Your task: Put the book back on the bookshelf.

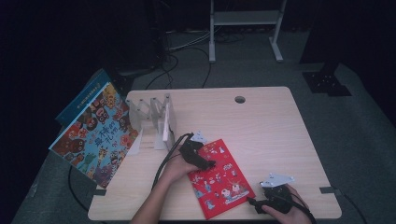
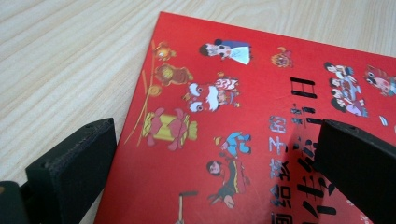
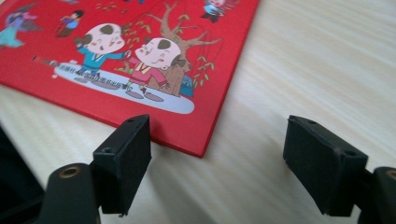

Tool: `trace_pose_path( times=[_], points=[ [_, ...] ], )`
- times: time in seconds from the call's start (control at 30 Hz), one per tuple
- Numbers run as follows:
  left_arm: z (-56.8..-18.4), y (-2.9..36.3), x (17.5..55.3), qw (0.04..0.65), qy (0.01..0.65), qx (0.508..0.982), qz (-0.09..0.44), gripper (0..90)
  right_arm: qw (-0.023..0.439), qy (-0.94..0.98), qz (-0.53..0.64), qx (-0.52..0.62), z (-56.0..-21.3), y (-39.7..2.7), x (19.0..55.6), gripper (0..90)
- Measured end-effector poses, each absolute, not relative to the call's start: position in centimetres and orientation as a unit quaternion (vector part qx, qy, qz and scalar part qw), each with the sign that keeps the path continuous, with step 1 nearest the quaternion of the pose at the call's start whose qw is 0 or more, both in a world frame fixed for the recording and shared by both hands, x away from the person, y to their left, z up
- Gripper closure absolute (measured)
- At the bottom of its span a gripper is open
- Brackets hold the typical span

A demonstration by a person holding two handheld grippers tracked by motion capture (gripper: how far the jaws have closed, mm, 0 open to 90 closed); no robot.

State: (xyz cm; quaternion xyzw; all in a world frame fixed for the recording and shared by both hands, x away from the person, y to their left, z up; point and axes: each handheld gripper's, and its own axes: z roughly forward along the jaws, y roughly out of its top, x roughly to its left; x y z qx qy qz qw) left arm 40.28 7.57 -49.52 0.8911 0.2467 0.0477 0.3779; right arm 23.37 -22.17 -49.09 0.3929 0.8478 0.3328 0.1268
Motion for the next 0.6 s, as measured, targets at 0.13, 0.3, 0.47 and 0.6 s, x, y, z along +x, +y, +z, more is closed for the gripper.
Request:
trace_pose_path(
  times=[0.13, 0.3, 0.47, 0.6],
  points=[
    [-49.6, 7.6, 40.3, 0.380, 0.258, 0.887, 0.052, 0.0, 0.130, 0.844, 0.330, 0.402, -49.1, -22.9, 24.3, 22.8],
    [-49.8, 7.7, 40.3, 0.392, 0.271, 0.877, 0.062, 0.0, 0.129, 0.840, 0.330, 0.411, -49.0, -23.9, 26.0, 22.3],
    [-49.9, 7.8, 40.3, 0.399, 0.280, 0.870, 0.069, 0.0, 0.122, 0.837, 0.335, 0.416, -49.1, -24.8, 27.5, 20.9],
    [-50.0, 7.9, 40.3, 0.401, 0.288, 0.866, 0.073, 0.0, 0.119, 0.836, 0.338, 0.416, -49.2, -25.3, 28.3, 19.8]
  ],
)
